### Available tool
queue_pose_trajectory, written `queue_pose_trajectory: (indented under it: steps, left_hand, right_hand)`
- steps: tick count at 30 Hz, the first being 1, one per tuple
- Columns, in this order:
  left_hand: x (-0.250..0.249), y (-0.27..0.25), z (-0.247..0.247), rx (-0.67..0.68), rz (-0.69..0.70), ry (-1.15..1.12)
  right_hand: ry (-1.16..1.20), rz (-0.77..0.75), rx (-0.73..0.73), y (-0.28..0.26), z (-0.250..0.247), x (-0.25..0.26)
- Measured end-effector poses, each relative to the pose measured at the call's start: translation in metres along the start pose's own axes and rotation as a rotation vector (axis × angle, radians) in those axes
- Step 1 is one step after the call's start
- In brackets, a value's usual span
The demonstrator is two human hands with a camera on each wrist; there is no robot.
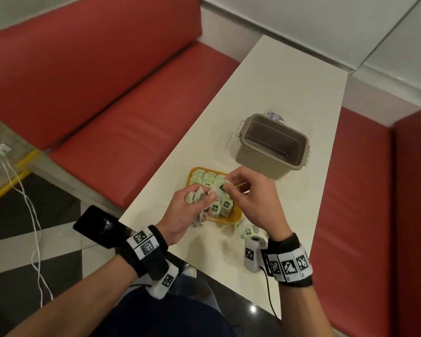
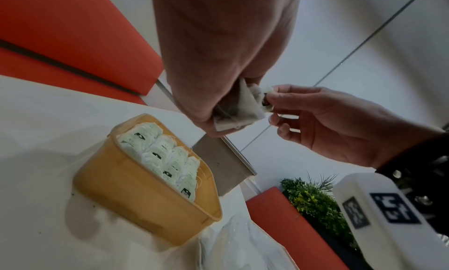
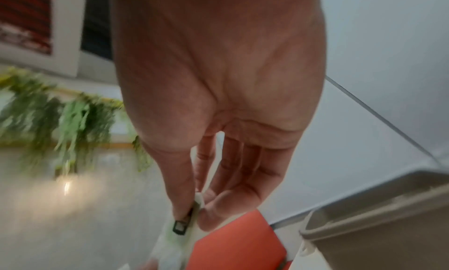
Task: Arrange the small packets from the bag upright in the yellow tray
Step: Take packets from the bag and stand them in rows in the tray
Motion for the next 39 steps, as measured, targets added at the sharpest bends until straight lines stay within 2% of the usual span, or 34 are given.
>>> queue_pose_trajectory:
  steps: [4,8,14,17,20,27,30,33,35,39]
  left_hand:
    - [0.011,0.005,-0.004,-0.049,-0.030,0.029]
    - [0.023,0.005,-0.018,-0.099,-0.072,0.014]
    - [0.045,-0.005,-0.053,-0.196,-0.139,0.026]
    - [0.053,-0.010,-0.069,-0.263,-0.165,0.036]
    - [0.056,-0.012,-0.079,-0.313,-0.183,0.051]
    - [0.052,-0.011,-0.084,-0.349,-0.176,0.111]
    - [0.048,-0.011,-0.089,-0.370,-0.171,0.148]
    - [0.042,-0.012,-0.092,-0.397,-0.166,0.208]
    - [0.040,-0.012,-0.096,-0.418,-0.166,0.241]
    - [0.043,-0.010,-0.104,-0.452,-0.178,0.345]
  right_hand:
    - [-0.098,-0.039,-0.039,-0.003,-0.001,-0.005]
    - [-0.171,0.020,-0.102,-0.001,-0.011,-0.033]
    - [-0.403,0.186,0.101,-0.002,0.043,-0.095]
    - [-0.600,0.211,0.211,-0.005,0.074,-0.111]
    - [-0.681,0.235,0.250,-0.001,0.091,-0.122]
    - [-0.699,0.255,0.079,0.009,0.092,-0.122]
    - [-0.662,0.261,-0.088,0.002,0.078,-0.116]
    - [-0.675,0.359,-0.227,-0.011,0.062,-0.118]
    - [-0.705,0.436,-0.191,-0.016,0.063,-0.123]
    - [-0.741,0.538,-0.009,-0.015,0.081,-0.136]
Point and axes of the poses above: each hand's wrist, its own y-axis towards the middle knuckle, its own z-axis out of the palm, x = y × z, the point moved 10 cm from there along y, towards the middle knuckle, and after that the axes turned 5 degrees about x, right-handed, at the moved point
